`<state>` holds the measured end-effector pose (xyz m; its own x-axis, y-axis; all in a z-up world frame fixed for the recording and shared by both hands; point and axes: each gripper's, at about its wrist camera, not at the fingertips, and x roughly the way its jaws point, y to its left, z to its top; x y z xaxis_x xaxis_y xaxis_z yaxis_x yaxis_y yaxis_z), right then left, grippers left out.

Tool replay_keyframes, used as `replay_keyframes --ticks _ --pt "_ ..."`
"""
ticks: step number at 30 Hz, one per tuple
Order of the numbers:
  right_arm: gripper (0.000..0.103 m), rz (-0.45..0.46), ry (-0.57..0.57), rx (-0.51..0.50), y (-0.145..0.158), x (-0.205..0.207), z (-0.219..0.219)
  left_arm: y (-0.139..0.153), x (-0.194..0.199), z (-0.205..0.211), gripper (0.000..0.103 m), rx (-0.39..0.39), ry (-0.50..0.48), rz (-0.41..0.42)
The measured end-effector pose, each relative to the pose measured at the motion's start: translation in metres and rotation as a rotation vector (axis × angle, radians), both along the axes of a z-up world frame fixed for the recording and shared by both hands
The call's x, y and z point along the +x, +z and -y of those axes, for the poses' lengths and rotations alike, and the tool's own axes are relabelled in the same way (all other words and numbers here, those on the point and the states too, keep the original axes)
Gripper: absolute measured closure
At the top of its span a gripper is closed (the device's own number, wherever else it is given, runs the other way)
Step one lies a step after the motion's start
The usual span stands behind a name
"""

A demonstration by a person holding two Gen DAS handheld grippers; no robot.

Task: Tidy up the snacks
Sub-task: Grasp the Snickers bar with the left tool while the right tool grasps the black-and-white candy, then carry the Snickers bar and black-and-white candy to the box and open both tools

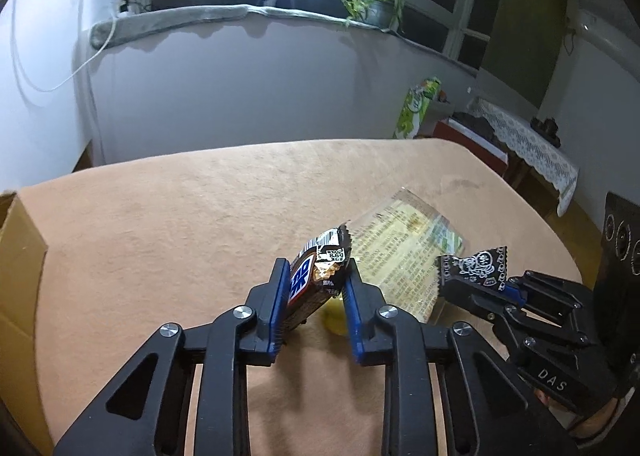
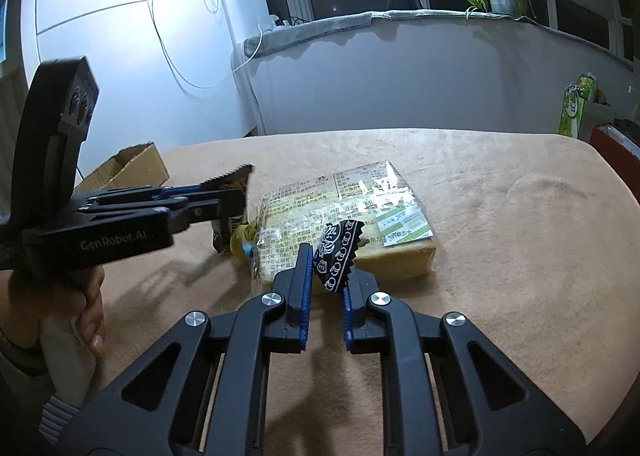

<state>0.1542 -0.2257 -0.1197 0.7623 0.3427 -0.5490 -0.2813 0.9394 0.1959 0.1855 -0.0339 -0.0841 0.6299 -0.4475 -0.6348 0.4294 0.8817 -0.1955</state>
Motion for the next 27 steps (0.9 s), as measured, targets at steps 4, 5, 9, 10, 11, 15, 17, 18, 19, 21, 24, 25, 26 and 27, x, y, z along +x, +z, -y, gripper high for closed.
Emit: replay_keyframes --ticks 4,5,9,10,11,15,17,18,19,21,24,25,26,27 --pt "0.091 0.013 -0.007 0.02 0.001 -0.002 0.003 0.0 0.0 -0.012 0.082 -0.021 0.025 -0.009" --pt "0.091 0.015 -0.008 0.022 0.001 -0.002 0.003 0.001 -0.001 -0.013 0.082 -0.023 0.027 -0.008" --pt "0.091 0.024 -0.013 0.029 0.001 -0.004 0.004 0.002 -0.004 -0.015 0.083 -0.027 0.032 -0.003" --pt "0.091 0.023 -0.012 0.03 0.001 -0.003 0.005 0.002 -0.005 -0.016 0.083 -0.026 0.033 -0.001" --pt "0.091 0.024 -0.014 0.032 0.001 -0.004 0.005 0.002 -0.006 -0.016 0.083 -0.024 0.034 0.0" --pt "0.091 0.029 -0.02 0.037 0.001 -0.005 0.006 0.005 -0.011 -0.017 0.084 -0.018 0.037 0.01" --pt "0.091 0.03 -0.022 0.04 0.001 -0.006 0.008 0.008 -0.014 -0.018 0.084 -0.017 0.039 0.018" --pt "0.091 0.03 -0.023 0.04 0.001 -0.006 0.008 0.01 -0.015 -0.02 0.084 -0.017 0.043 0.022" --pt "0.091 0.032 -0.025 0.041 0.001 -0.007 0.008 0.012 -0.017 -0.021 0.084 -0.019 0.047 0.027" --pt "0.091 0.035 -0.029 0.044 0.002 -0.007 0.009 0.016 -0.021 -0.024 0.084 -0.021 0.055 0.035" --pt "0.091 0.036 -0.034 0.045 0.002 -0.008 0.01 0.023 -0.029 -0.031 0.084 -0.025 0.069 0.049" --pt "0.091 0.037 -0.035 0.044 0.003 -0.009 0.01 0.026 -0.033 -0.034 0.084 -0.026 0.074 0.055" --pt "0.091 0.038 -0.038 0.043 0.003 -0.01 0.01 0.028 -0.037 -0.036 0.084 -0.027 0.08 0.061" --pt "0.091 0.039 -0.04 0.042 0.004 -0.011 0.01 0.031 -0.041 -0.039 0.084 -0.028 0.086 0.068"
